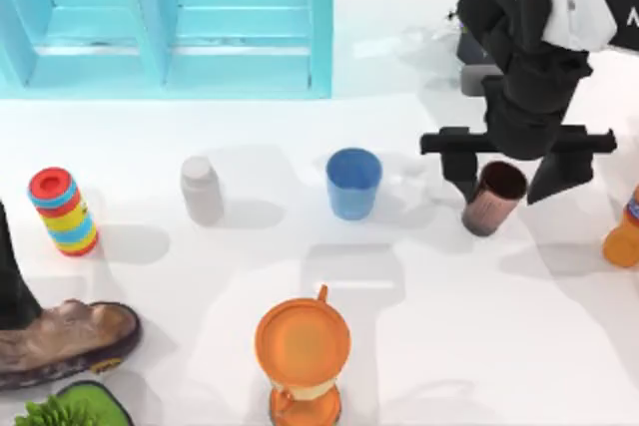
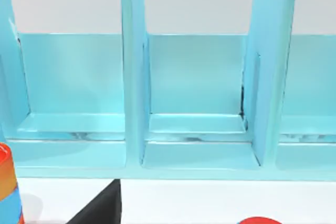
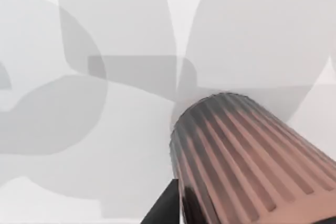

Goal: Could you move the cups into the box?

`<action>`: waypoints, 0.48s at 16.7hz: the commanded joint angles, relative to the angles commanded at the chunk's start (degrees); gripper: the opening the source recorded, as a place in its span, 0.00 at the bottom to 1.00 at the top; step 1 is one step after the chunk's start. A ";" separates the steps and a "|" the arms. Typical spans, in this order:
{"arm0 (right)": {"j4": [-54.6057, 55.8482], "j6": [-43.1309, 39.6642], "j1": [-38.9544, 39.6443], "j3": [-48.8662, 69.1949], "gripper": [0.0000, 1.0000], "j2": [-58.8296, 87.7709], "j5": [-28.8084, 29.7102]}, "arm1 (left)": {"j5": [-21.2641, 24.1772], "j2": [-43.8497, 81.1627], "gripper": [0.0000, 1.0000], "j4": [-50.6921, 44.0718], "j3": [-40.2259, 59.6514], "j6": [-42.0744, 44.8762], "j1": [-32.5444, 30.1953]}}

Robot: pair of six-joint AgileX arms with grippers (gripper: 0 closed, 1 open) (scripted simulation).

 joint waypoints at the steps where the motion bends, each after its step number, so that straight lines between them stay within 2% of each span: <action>1: 0.00 0.00 0.00 0.00 0.40 0.00 0.00 | 0.00 0.00 1.00 0.00 0.00 0.00 0.00; 6: 0.00 0.00 0.00 0.00 0.02 0.00 0.00 | 0.00 0.00 1.00 0.00 0.00 0.00 0.00; 8: 0.00 0.00 0.00 0.00 0.00 0.00 0.00 | 0.00 0.00 1.00 0.00 0.00 0.00 0.00</action>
